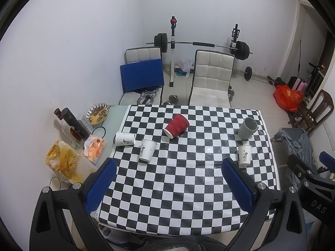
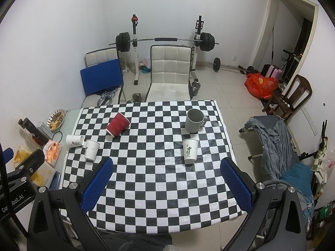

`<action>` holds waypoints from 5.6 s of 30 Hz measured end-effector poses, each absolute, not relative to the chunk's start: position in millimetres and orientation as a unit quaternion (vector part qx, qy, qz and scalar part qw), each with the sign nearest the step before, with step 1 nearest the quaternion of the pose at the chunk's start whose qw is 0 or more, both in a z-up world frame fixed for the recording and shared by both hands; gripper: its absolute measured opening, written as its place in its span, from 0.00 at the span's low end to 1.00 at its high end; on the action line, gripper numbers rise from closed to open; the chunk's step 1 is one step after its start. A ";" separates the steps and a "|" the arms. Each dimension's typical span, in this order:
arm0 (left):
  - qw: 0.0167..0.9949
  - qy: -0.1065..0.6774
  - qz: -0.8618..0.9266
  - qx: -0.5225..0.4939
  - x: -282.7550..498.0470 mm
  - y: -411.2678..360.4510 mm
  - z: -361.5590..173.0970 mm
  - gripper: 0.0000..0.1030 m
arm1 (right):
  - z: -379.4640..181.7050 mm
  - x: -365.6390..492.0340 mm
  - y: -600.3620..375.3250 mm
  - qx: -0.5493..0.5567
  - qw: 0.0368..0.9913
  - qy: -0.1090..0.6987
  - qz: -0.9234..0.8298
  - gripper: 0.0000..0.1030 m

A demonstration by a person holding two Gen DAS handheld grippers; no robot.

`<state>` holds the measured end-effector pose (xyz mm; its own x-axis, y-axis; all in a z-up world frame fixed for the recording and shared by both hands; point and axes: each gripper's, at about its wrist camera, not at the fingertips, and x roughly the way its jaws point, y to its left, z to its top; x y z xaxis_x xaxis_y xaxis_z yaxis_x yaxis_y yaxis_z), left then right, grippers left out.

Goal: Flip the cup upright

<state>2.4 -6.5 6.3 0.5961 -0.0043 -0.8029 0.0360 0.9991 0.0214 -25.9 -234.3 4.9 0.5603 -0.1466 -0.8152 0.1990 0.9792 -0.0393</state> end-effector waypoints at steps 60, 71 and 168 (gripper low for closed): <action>0.906 0.421 0.004 0.032 22.1 -17.8 33.3 1.00 | 20.0 -8.0 -210.5 0.045 0.886 0.449 -0.110 1.00; 0.897 0.427 -0.010 0.115 95.0 -58.1 -70.3 1.00 | -97.8 22.3 -279.3 0.108 0.845 0.475 -0.220 1.00; 0.829 0.482 -0.262 0.110 178.7 -154.8 -253.9 0.78 | -327.6 148.0 -435.3 0.156 0.784 0.586 -0.134 0.96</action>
<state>178.7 -154.8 -253.9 0.3974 -0.3289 -0.8567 0.5407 0.8382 -0.0709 148.0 -435.3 -327.6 0.2776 -0.0273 -0.9603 0.3925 0.9156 0.0874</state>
